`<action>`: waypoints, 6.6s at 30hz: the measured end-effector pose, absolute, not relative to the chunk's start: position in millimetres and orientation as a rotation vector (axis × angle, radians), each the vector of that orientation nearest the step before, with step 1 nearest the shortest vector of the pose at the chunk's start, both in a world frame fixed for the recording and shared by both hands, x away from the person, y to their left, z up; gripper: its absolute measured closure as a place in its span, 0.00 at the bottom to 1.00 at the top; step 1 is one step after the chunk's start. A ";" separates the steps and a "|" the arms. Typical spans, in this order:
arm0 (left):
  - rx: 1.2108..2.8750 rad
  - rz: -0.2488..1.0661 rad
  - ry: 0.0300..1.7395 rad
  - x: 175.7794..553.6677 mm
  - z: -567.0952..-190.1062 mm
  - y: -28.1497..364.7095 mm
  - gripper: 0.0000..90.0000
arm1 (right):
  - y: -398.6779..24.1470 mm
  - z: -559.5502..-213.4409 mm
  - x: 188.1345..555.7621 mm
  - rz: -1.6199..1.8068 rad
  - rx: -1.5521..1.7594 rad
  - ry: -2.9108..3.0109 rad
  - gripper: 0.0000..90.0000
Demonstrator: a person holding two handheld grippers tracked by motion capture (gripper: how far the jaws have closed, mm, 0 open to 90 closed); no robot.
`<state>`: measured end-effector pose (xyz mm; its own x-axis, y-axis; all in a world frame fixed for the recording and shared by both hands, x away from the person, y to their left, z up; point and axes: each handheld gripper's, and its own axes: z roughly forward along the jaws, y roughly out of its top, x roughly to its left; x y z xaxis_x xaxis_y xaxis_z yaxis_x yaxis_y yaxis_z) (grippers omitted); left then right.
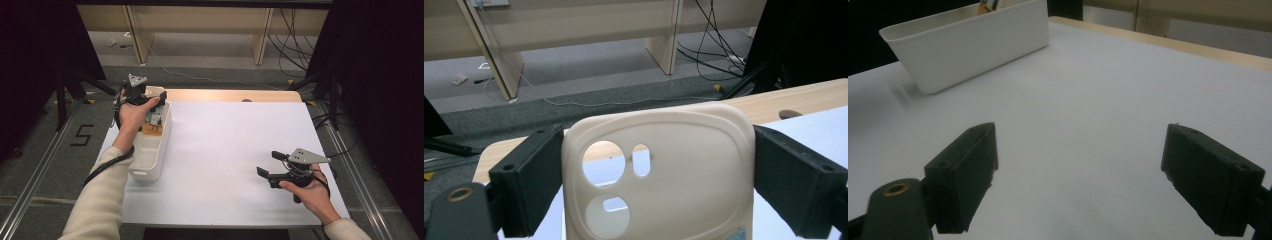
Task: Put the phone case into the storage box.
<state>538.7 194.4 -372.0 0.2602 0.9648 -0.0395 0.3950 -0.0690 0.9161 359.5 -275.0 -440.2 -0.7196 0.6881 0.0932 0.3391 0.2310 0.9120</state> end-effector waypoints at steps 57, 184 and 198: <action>1.624 0.787 1.298 563.2 -370.8 192.5 0.12 | -276.3 -440.2 359.8 1.490 0.957 2.179 0.18; 1.659 0.802 1.373 593.9 -387.3 189.7 0.12 | -276.7 -440.3 359.9 1.493 0.949 2.186 0.18; 1.666 0.796 1.374 595.5 -389.5 188.7 0.12 | -276.6 -440.4 359.8 1.492 0.951 2.189 0.18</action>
